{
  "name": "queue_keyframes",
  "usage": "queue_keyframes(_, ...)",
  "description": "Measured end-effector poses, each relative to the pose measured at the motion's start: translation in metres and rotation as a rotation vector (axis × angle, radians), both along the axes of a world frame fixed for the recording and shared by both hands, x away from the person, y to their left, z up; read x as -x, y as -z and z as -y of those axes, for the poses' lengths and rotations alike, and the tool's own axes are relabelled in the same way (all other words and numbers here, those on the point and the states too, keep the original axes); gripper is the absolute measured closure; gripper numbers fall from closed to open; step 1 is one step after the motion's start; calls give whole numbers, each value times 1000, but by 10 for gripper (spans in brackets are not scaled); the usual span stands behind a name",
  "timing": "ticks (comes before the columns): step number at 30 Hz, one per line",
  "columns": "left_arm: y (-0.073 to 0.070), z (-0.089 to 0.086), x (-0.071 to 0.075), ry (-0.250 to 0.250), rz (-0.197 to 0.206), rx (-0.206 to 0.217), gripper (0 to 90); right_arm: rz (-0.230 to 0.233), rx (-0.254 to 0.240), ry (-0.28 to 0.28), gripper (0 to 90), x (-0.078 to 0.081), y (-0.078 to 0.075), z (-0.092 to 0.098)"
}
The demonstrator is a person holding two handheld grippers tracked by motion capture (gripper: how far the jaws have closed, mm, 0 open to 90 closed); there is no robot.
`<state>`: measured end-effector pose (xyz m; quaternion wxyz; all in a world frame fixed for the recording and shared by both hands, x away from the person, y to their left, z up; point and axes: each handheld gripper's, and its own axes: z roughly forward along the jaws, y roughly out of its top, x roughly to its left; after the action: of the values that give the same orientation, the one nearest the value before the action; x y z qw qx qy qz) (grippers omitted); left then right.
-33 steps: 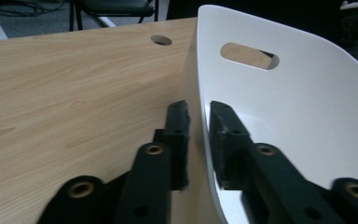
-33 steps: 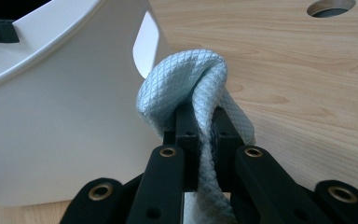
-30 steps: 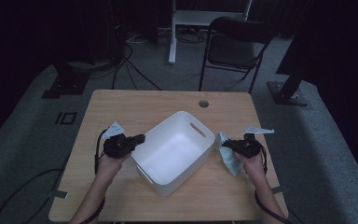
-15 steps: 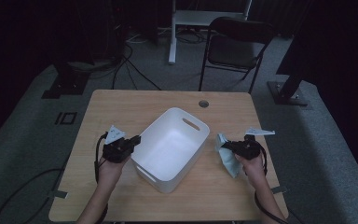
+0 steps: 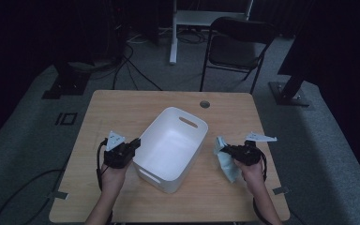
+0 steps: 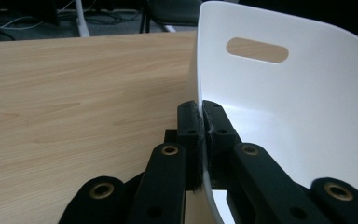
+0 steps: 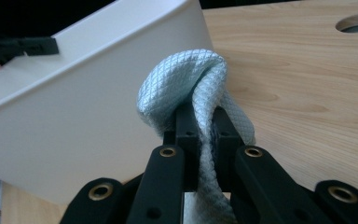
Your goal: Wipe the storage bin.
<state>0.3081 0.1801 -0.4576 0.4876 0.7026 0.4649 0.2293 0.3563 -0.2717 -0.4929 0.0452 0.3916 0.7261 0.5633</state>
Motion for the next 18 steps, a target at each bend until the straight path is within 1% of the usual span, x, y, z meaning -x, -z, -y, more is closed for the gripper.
queue_keyframes(1, 0, 0, 0, -2, 5, -7, 874, 2, -5, -4, 854, 1, 0, 0)
queue_keyframes(2, 0, 0, 0, -4, -1, -8, 875, 6, 1, -2, 854, 1, -1, -1)
queue_keyframes(6, 0, 0, -2, 6, 3, -3, 873, 10, 6, 6, 854, 1, 0, -2)
queue_keyframes(9, 1, 1, -1, 17, 18, -15, 874, 17, 3, 6, 854, 1, -2, -2)
queue_keyframes(15, 1, -2, -3, 35, 9, -1, 868, 38, -3, -1, 853, 2, -8, -3)
queue_keyframes(17, 1, -2, -2, 36, 14, -8, 868, 41, -4, -3, 854, 1, -9, -4)
queue_keyframes(18, 1, -2, -3, 37, 9, -5, 868, 44, -4, -5, 854, 1, -10, -4)
